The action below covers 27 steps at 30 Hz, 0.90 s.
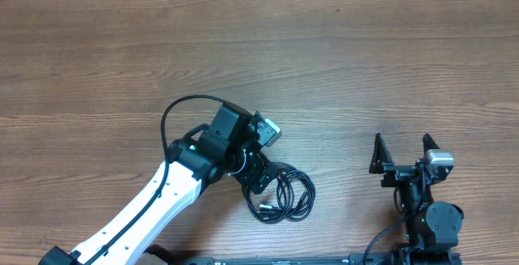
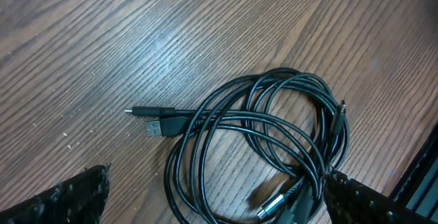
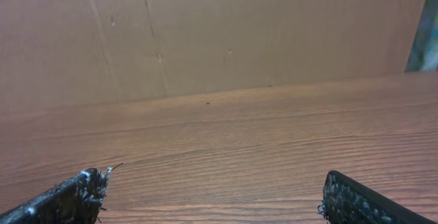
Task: Untangle cables
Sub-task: 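Move the left gripper over the black cable bundle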
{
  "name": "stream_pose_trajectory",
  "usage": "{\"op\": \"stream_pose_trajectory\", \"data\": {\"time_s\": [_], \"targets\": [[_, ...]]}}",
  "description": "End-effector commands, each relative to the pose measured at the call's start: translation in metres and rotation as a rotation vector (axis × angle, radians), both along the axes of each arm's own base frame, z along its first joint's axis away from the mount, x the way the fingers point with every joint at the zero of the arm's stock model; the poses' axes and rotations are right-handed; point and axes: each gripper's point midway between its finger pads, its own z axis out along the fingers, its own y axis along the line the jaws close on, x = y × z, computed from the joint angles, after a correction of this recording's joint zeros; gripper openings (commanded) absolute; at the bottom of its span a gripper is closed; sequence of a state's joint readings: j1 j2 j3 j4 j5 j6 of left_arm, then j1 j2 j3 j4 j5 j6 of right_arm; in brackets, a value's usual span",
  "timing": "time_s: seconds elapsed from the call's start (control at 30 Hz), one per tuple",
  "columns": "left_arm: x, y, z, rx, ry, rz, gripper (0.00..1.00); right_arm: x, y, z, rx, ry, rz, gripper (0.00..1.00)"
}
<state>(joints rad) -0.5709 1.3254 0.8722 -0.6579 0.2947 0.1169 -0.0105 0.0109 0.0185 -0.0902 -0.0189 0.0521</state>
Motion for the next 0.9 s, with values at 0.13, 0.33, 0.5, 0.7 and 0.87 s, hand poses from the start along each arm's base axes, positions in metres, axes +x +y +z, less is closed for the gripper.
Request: {"op": "stream_pose_trajectory", "data": {"time_s": [0.13, 0.33, 0.5, 0.7, 0.87], "targets": [[0.003, -0.009, -0.002, -0.004, 0.01, -0.037, 1.0, 0.0, 0.0, -0.002, 0.0, -0.003, -0.003, 1.0], [-0.003, -0.015, -0.002, -0.042, 0.042, -0.061, 1.0, 0.0, 0.0, -0.002, 0.0, -0.003, -0.003, 1.0], [-0.007, -0.013, -0.004, -0.035, 0.079, -0.031, 1.0, 0.0, 0.0, -0.002, 0.0, -0.003, -0.003, 1.0], [-0.026, -0.017, -0.013, 0.067, 0.067, -0.079, 1.0, 0.0, 0.0, -0.002, 0.0, -0.003, -0.003, 1.0], [-0.037, -0.021, -0.015, 0.08, 0.081, -0.116, 1.0, 0.0, 0.0, -0.002, 0.0, -0.003, -0.003, 1.0]]}}
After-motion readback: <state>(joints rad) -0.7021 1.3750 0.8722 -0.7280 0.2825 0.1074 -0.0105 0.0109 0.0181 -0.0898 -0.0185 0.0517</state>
